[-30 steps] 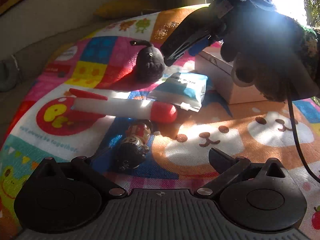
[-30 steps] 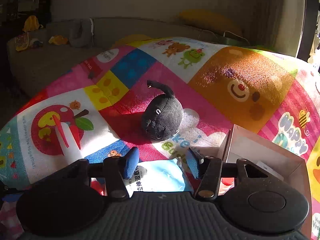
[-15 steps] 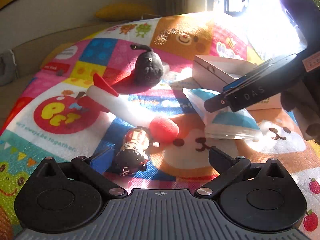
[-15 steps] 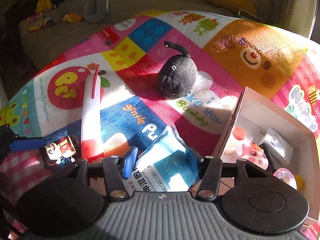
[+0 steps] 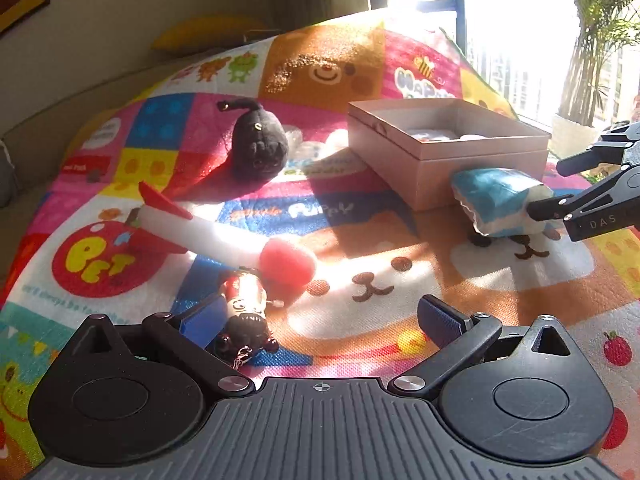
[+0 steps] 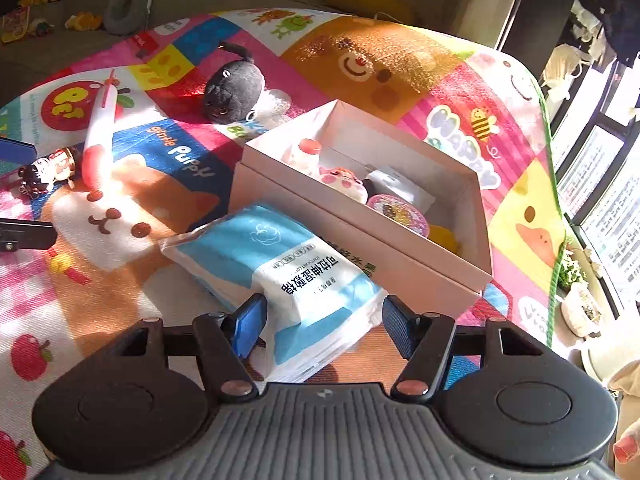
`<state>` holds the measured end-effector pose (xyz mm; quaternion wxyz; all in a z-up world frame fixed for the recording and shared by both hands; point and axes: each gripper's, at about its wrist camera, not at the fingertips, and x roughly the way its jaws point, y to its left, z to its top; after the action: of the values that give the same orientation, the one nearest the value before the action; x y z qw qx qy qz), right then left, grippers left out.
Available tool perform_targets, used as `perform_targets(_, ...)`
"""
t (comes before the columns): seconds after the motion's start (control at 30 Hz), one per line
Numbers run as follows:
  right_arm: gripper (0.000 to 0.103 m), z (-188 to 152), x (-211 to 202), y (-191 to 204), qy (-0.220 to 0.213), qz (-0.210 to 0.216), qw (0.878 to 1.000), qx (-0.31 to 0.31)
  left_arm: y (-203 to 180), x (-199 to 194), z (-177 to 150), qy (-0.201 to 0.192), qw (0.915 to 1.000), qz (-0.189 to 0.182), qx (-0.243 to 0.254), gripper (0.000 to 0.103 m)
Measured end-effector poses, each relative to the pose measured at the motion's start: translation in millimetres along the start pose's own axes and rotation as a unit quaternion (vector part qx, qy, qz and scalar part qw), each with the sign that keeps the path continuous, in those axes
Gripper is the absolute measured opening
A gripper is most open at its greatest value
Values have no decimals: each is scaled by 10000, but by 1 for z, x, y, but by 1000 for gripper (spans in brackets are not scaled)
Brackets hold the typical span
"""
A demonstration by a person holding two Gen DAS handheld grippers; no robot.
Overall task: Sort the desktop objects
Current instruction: 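Move the right tool to the blue-white wet-cotton packet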
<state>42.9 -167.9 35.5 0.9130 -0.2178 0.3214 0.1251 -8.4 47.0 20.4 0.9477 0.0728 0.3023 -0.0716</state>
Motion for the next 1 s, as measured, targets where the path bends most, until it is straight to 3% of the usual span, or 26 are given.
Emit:
perform_targets(0.13, 79, -14, 4, -32, 83, -262, 9976, 631, 3, 6, 1, 183, 9995, 237, -127, 103)
perform_targets(0.27, 84, -30, -4, -48, 37, -15, 9925, 1222, 6, 15, 6, 298, 9992, 175, -202, 103)
perform_targets(0.47, 87, -46, -11, -41, 22, 335, 9883, 1490, -16, 28, 16, 269, 9988, -386, 144, 103)
perform_targets(0.6, 88, -56, -8, -32, 125, 471, 9869, 1539, -37, 17, 20, 15, 9917, -1232, 378, 103)
perform_targets(0.73, 94, -60, -6, -33, 94, 448, 9844, 1698, -39, 18, 22, -19, 9949, -790, 633, 103)
perform_targets(0.87, 97, -62, -5, -33, 87, 494, 9833, 1748, -11, 36, 30, 125, 9991, -272, 291, 103)
perform_targets(0.93, 98, -61, -5, -32, 85, 499, 9836, 1734, 2, 45, 35, 149, 9995, -266, 74, 103)
perform_targets(1.0, 99, -61, -4, -31, 91, 504, 9839, 1714, 16, 58, 38, 246, 9984, -487, -174, 103)
